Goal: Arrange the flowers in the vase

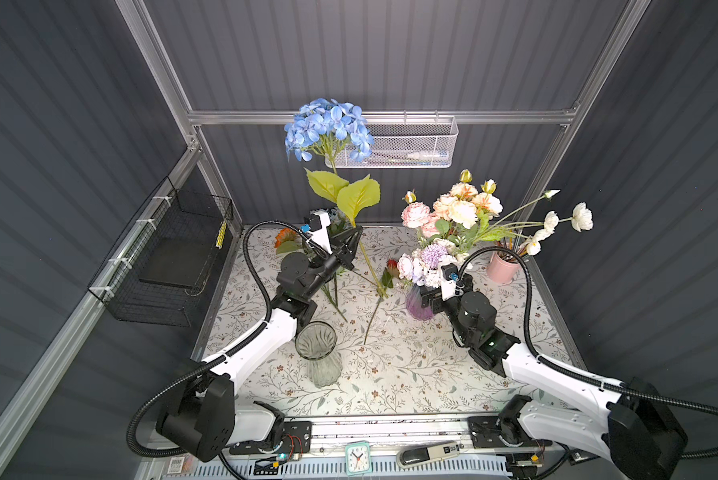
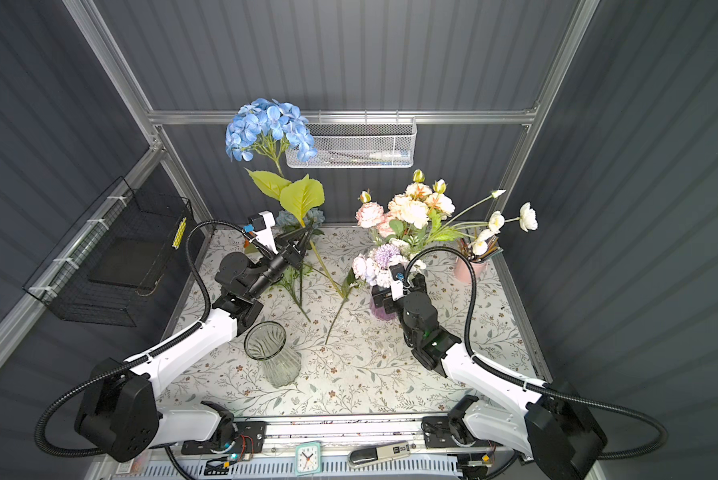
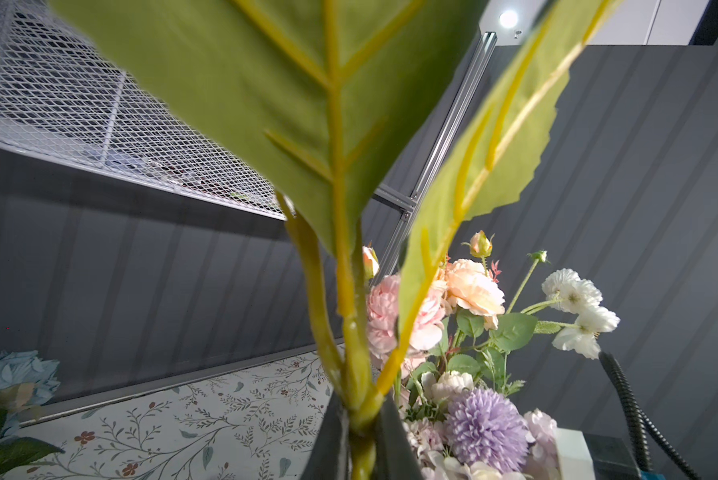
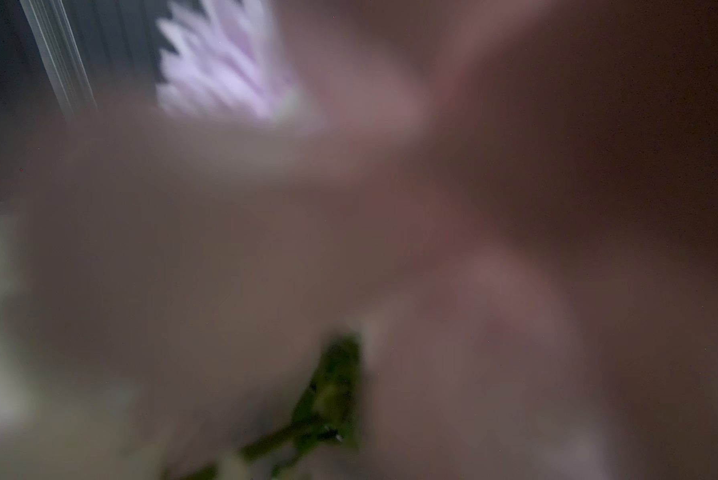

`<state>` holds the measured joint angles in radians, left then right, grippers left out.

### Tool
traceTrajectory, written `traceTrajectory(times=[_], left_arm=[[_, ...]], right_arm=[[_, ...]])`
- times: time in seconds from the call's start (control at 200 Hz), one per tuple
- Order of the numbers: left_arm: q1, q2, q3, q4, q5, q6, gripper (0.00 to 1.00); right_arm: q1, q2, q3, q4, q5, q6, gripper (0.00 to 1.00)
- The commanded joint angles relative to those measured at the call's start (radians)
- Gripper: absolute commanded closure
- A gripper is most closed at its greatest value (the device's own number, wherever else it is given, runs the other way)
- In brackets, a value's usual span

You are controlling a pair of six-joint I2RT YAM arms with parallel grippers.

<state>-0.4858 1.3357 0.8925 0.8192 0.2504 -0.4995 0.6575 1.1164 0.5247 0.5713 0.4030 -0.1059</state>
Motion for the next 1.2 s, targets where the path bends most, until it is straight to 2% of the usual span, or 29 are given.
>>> traceTrajectory(times=[0.0, 0.075, 0.375, 0.48, 0.66, 0.875, 1.196], left_arm=[[-0.008, 0.005, 0.041, 0.06, 0.015, 0.026, 1.0], [-0.009, 0.008, 0.045, 0.06, 0.013, 0.028, 1.0], [-0.025, 0.016, 0.059, 0.075, 0.022, 0.036, 1.0], [-0.032, 0.017, 0.065, 0.078, 0.025, 0.044, 1.0], [-0.042, 0.035, 0.083, 0.122, 0.023, 0.043, 1.0], [-0.044, 0.085, 0.124, 0.209, 0.009, 0.019, 1.0], [-0.07, 0.182, 0.216, 0.312, -0.002, 0.001, 1.0]], right_arm=[[-0.019, 0.028, 0.031, 0.092, 0.006, 0.013, 0.01], [-0.019, 0.044, 0.03, 0.125, 0.005, 0.021, 0.03], [-0.018, 0.044, 0.023, 0.272, -0.057, 0.125, 0.25], [-0.018, 0.031, 0.019, 0.29, -0.055, 0.122, 0.33], [-0.018, 0.01, 0.007, 0.331, -0.008, 0.093, 0.4], [-0.018, -0.083, 0.004, 0.33, 0.019, 0.077, 0.41], [-0.029, -0.086, -0.021, 0.344, 0.05, 0.124, 0.41]])
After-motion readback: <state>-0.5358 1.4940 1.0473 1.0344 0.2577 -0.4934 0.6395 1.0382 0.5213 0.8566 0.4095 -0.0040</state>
